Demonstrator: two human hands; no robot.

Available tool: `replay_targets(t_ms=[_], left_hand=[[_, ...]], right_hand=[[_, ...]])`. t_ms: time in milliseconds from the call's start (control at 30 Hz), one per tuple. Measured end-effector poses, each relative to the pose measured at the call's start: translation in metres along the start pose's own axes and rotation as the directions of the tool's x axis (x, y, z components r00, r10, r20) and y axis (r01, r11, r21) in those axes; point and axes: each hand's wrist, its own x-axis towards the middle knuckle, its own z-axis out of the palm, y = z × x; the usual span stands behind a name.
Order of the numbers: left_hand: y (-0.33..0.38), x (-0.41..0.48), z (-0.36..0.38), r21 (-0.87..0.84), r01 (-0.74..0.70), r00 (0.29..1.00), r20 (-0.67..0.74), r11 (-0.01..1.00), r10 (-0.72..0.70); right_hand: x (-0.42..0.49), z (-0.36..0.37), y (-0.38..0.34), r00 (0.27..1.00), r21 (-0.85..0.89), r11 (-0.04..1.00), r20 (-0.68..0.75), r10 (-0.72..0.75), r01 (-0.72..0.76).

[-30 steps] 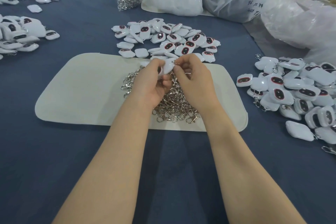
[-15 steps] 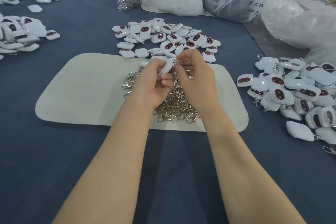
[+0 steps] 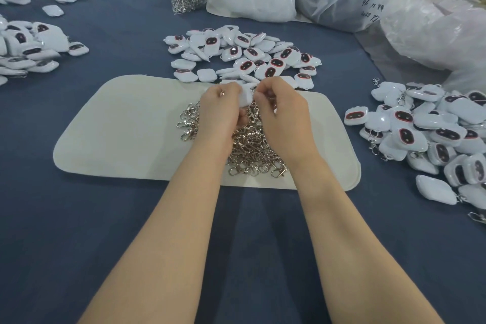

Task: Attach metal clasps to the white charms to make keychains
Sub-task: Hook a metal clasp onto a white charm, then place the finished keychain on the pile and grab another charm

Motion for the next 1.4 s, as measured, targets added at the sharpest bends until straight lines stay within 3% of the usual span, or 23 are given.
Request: replay_targets(t_ms=[67,167,300,367,467,567,667,767,900,1133,1167,1233,1300,1367,1400], left_hand=[[-0.002,-0.001,0.001,0.21,-0.213,0.975,-0.021,0.954,0.222],[-0.004,-0.005,0.001,0.368,-0.461,0.881,0.083,0.808,0.465],[-0.01,-0.006,0.0,0.546,-0.637,0.757,0.307,0.544,0.577],[-0.012,-0.006,0.0,0.566,-0.664,0.732,0.358,0.488,0.58],[-0.01,-0.004,0.001,0.523,-0.613,0.782,0.294,0.592,0.55],[-0.008,0.0,0.001,0.379,-0.418,0.908,0.139,0.826,0.396],[-0.009,0.002,0.0,0.253,-0.213,0.977,0.045,0.944,0.209],[-0.011,0.004,0.0,0.339,-0.225,0.974,0.038,0.913,0.225],[-0.011,0.002,0.0,0.395,-0.317,0.948,0.143,0.862,0.283],[-0.01,-0.004,0.006,0.36,-0.37,0.929,0.165,0.856,0.331],[-0.01,-0.004,0.007,0.373,-0.38,0.925,0.169,0.846,0.341],[-0.012,-0.003,0.006,0.392,-0.382,0.924,0.16,0.837,0.347],[-0.012,-0.001,0.006,0.393,-0.366,0.931,0.145,0.843,0.337],[-0.013,0.0,0.006,0.396,-0.358,0.933,0.137,0.845,0.332],[-0.013,0.0,0.006,0.4,-0.36,0.933,0.137,0.843,0.334]], right_hand=[[0.0,-0.001,0.002,0.999,-0.012,0.999,0.009,0.032,-0.032],[0.002,-0.004,0.006,0.997,-0.027,0.997,0.013,0.07,-0.069],[0.004,-0.008,0.013,0.984,-0.053,0.986,0.076,0.159,-0.155],[0.004,-0.008,0.017,0.979,-0.053,0.98,0.067,0.194,-0.191],[0.005,-0.007,0.016,0.978,0.006,0.978,-0.01,0.209,-0.209],[0.004,-0.004,0.015,0.975,0.073,0.973,0.015,0.22,-0.221],[0.003,-0.003,0.015,0.965,0.108,0.96,0.067,0.253,-0.259],[0.004,-0.005,0.012,0.954,0.204,0.933,0.113,0.277,-0.296],[0.003,-0.008,0.012,0.931,0.138,0.931,0.198,0.307,-0.337],[0.008,-0.017,0.019,0.896,0.027,0.898,0.083,0.435,-0.439],[0.008,-0.017,0.019,0.873,0.088,0.869,0.052,0.484,-0.487],[0.011,-0.021,0.02,0.788,0.409,0.73,-0.041,0.614,-0.547],[0.015,-0.032,0.021,0.677,0.822,0.448,-0.107,0.728,-0.352],[0.015,-0.042,0.026,0.635,0.981,0.18,-0.097,0.766,-0.068],[0.014,-0.043,0.028,0.632,0.994,0.108,-0.078,0.771,-0.01]])
